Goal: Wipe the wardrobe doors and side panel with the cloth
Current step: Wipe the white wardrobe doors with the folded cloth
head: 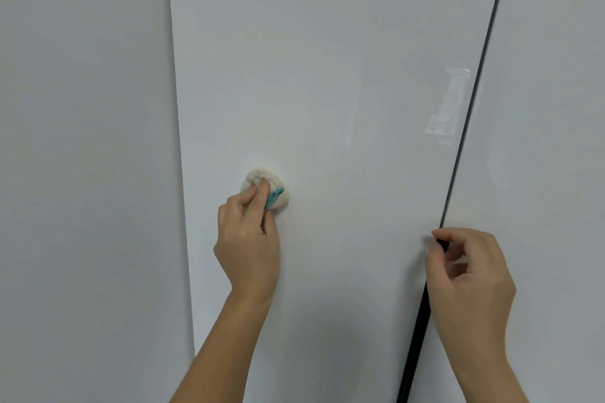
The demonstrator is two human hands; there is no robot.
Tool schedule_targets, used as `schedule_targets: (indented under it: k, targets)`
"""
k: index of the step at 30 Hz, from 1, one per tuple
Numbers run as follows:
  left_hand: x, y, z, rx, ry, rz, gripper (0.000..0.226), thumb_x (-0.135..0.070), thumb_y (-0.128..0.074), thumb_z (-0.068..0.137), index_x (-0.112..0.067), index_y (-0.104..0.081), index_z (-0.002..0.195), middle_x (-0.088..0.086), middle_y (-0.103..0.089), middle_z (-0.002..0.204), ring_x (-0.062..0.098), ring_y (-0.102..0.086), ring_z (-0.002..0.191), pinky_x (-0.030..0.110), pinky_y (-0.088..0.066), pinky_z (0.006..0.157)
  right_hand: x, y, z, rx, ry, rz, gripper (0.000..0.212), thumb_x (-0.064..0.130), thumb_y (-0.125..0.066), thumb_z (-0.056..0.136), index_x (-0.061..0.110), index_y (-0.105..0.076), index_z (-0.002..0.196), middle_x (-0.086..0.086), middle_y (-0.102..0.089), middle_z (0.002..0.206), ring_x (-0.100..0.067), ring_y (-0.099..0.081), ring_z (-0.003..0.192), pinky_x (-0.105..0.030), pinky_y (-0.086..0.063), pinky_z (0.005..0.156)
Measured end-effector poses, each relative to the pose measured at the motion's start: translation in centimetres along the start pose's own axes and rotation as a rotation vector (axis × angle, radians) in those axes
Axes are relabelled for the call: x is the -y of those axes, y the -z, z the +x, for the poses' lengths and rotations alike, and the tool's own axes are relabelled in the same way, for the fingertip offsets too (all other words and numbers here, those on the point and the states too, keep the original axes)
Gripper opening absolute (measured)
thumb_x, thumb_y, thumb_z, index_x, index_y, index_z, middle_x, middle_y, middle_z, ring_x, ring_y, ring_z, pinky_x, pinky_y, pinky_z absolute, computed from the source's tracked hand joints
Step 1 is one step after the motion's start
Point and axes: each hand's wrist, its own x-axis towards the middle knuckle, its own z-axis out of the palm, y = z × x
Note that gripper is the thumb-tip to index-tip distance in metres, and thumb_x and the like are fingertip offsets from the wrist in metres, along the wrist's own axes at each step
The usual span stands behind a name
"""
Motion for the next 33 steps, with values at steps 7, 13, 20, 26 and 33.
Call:
schedule_targets:
  k: [7,13,20,26,33]
  targets:
    - [-5.7,-1.9,-3.8,-0.038,-0.197,-0.043,0.035,-0.008,-0.068,0.081,-0.022,-0.072,0.113,-0.003,-0.068,0.096,0.017,-0.064,0.083,0.030,-0.052,0.051,-1.2,1.5,0.8,0.027,-0.107,0.094,0.027,0.006,-0.065,0.087,0.033,-0.065,0.088,0.013,-0.064,0.092,-0.007,-0.061,0.082,-0.016,-0.049,0.073]
    - [-10.1,-3.5,-7.8,-0.020,-0.363,-0.081,0.019,-0.010,-0.068,0.091,-0.021,-0.077,0.103,-0.004,-0.070,0.087,0.015,-0.062,0.073,0.023,-0.051,0.059,-1.8,2.5,1.7,0.127,-0.150,0.122,0.017,0.010,-0.068,0.086,0.028,-0.069,0.084,0.014,-0.066,0.075,-0.009,-0.060,0.070,-0.011,-0.047,0.067]
    - [-6.3,-3.3,-9.3,0.060,-0.530,-0.077,0.018,-0.006,-0.063,0.093,-0.013,-0.076,0.103,0.005,-0.071,0.093,0.024,-0.063,0.088,0.035,-0.053,0.080,-1.7,3.3,2.4,0.212,-0.152,0.111,0.024,0.008,-0.068,0.086,0.030,-0.066,0.076,0.019,-0.065,0.076,-0.006,-0.057,0.069,-0.006,-0.043,0.064]
    - [0.9,-1.4,-6.4,0.057,-0.460,0.025,0.022,-0.005,-0.065,0.091,-0.013,-0.074,0.109,0.006,-0.069,0.099,0.027,-0.062,0.087,0.036,-0.052,0.067,-1.8,3.1,2.4,0.219,-0.153,0.112,0.025,0.009,-0.065,0.088,0.031,-0.064,0.075,0.014,-0.065,0.074,-0.008,-0.057,0.067,-0.011,-0.045,0.062]
    - [7.1,0.5,-2.8,0.031,-0.366,0.111,0.033,-0.003,-0.062,0.086,-0.014,-0.071,0.115,-0.001,-0.059,0.109,0.023,-0.059,0.092,0.030,-0.051,0.057,-1.7,2.9,2.4,0.226,-0.153,0.088,0.026,0.008,-0.064,0.089,0.029,-0.063,0.074,0.012,-0.064,0.074,-0.015,-0.058,0.064,-0.024,-0.048,0.063]
